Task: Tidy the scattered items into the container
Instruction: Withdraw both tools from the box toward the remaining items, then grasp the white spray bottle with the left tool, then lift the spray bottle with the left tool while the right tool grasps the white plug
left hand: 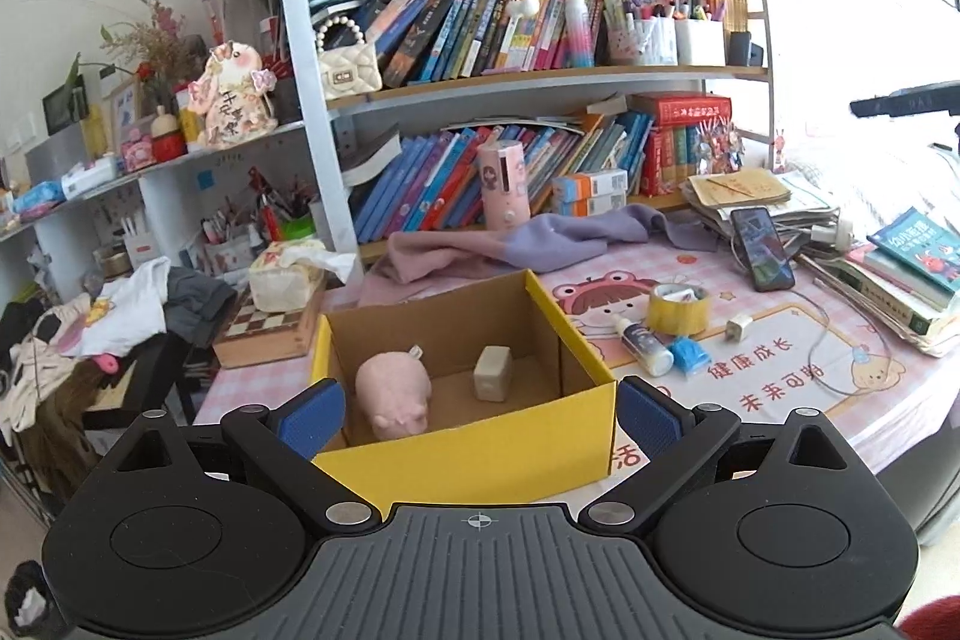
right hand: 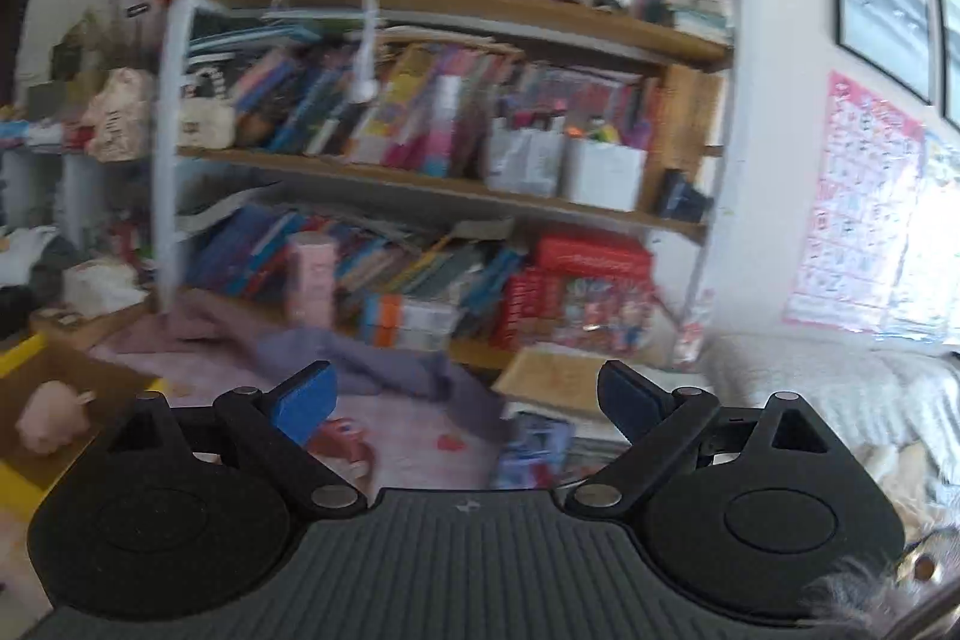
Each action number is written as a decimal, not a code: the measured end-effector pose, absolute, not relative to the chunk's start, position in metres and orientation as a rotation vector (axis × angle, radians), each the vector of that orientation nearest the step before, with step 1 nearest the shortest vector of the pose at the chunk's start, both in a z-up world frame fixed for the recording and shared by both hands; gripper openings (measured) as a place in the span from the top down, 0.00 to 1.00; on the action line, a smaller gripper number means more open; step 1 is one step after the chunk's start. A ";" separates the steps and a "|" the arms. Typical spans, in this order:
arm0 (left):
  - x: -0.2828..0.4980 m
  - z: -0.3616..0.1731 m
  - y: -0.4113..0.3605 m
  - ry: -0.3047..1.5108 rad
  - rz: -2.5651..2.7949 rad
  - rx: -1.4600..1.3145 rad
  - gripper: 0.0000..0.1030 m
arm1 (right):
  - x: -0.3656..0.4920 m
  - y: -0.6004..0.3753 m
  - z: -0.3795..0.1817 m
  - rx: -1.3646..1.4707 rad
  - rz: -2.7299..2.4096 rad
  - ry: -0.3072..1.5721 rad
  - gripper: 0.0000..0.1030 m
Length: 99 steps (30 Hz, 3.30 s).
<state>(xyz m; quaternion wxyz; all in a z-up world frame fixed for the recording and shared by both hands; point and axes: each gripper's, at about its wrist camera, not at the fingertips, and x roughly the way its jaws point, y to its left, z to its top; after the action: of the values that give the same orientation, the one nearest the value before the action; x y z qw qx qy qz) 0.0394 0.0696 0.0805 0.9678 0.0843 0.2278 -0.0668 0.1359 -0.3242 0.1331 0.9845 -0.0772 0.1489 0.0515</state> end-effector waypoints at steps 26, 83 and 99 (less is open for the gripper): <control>0.025 0.018 -0.036 0.531 -0.224 0.143 0.05 | 0.050 -0.217 0.002 -0.021 0.115 0.635 0.30; 0.337 -0.084 -0.150 0.887 0.041 0.057 0.54 | 0.335 -0.296 -0.093 -0.208 0.386 0.884 0.49; 0.334 -0.088 -0.144 0.918 0.032 -0.022 0.70 | 0.338 -0.301 -0.095 -0.201 0.436 0.888 0.60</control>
<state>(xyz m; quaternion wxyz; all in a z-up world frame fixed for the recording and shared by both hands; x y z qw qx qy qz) 0.3340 -0.1445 -0.0883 0.8962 -0.0105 0.4432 0.0154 0.3382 -0.3010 -0.0947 0.8752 -0.0965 0.4254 0.2089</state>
